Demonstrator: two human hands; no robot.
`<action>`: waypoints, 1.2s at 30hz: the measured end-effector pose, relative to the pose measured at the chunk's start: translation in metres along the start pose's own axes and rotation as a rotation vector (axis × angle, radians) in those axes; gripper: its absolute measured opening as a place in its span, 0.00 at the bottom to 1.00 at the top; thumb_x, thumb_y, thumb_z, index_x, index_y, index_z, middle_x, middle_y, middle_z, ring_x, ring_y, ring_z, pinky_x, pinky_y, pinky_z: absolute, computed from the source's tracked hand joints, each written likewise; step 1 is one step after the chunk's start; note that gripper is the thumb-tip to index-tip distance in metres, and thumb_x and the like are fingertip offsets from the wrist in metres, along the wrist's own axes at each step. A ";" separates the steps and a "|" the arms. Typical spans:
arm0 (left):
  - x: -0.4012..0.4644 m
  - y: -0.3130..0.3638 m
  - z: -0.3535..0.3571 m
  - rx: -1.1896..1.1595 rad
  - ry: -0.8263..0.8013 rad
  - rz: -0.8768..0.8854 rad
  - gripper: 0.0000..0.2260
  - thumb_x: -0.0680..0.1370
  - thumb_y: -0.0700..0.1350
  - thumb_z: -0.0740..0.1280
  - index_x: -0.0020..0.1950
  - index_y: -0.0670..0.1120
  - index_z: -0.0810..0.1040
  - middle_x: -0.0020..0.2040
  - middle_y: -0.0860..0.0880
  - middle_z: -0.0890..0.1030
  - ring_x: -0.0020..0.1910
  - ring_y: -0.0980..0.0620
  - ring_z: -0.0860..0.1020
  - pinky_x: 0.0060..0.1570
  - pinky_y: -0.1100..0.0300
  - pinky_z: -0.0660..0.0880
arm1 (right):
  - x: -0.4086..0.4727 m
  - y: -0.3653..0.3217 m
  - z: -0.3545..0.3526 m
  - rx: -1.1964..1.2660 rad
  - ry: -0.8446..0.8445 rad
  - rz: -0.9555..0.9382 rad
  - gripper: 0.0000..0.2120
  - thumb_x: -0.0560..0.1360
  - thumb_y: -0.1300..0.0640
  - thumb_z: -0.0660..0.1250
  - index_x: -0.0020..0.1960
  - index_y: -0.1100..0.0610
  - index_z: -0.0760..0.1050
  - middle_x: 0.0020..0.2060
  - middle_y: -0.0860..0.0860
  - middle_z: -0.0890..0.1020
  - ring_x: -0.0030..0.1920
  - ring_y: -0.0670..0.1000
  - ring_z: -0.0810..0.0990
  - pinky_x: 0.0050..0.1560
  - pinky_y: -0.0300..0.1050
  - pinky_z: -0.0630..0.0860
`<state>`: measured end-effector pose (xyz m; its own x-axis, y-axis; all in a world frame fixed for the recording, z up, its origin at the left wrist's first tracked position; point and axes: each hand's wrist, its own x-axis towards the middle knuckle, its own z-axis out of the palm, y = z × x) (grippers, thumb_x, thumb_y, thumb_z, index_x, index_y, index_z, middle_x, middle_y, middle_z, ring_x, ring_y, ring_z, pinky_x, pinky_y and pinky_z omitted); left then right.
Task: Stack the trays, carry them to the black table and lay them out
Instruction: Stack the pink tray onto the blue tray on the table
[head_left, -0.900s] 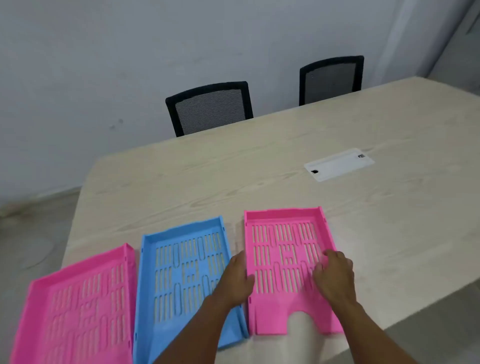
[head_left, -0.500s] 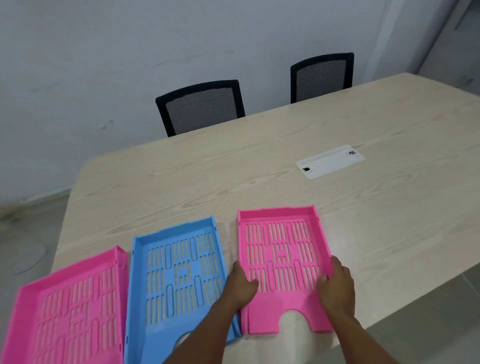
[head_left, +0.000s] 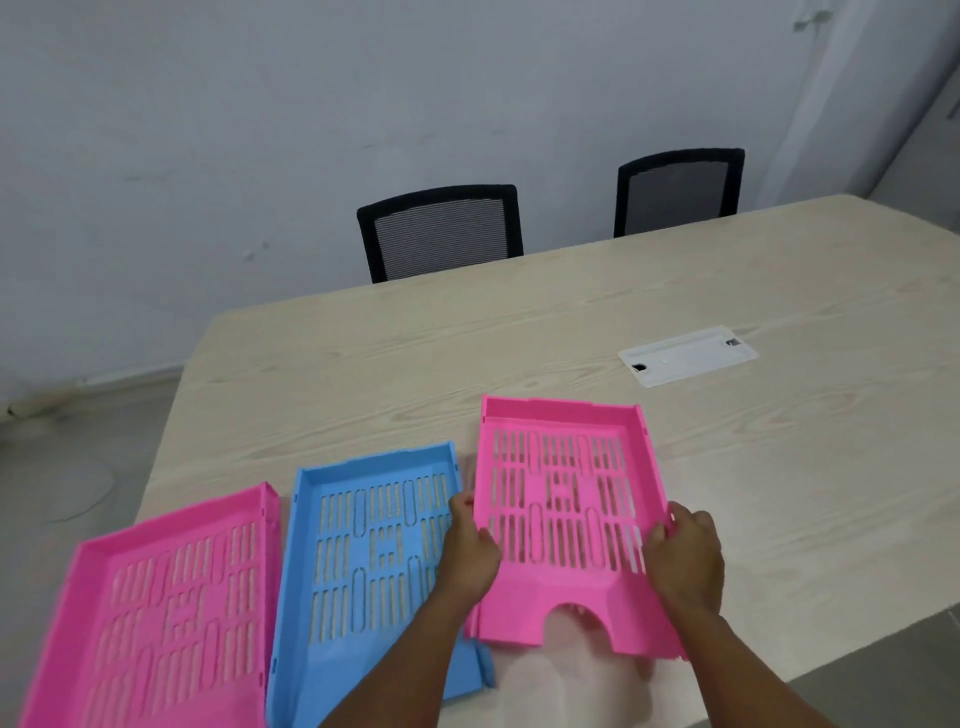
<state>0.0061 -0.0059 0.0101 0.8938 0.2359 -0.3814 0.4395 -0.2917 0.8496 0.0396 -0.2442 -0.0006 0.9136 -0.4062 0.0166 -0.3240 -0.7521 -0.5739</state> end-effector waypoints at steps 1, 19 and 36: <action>0.000 -0.003 -0.009 -0.001 0.019 -0.001 0.17 0.81 0.37 0.55 0.66 0.54 0.61 0.52 0.45 0.81 0.44 0.43 0.84 0.43 0.40 0.82 | -0.001 -0.007 0.004 0.014 -0.007 -0.012 0.08 0.77 0.63 0.62 0.51 0.63 0.79 0.43 0.59 0.73 0.36 0.59 0.74 0.41 0.51 0.75; -0.055 -0.093 -0.171 -0.003 0.407 -0.074 0.27 0.79 0.30 0.57 0.76 0.49 0.62 0.47 0.51 0.80 0.37 0.42 0.81 0.31 0.57 0.75 | -0.104 -0.127 0.098 0.194 -0.328 -0.297 0.09 0.77 0.61 0.60 0.53 0.58 0.78 0.44 0.53 0.74 0.40 0.52 0.77 0.45 0.51 0.78; -0.053 -0.130 -0.178 -0.030 0.359 -0.111 0.26 0.80 0.33 0.56 0.76 0.50 0.58 0.45 0.41 0.83 0.31 0.45 0.76 0.29 0.54 0.74 | -0.121 -0.127 0.103 0.195 -0.371 -0.324 0.14 0.80 0.61 0.59 0.62 0.58 0.76 0.46 0.53 0.76 0.41 0.48 0.76 0.44 0.44 0.75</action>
<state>-0.1140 0.1845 -0.0157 0.7503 0.5759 -0.3247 0.5248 -0.2201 0.8223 -0.0046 -0.0458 -0.0137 0.9963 0.0686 -0.0519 0.0091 -0.6837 -0.7297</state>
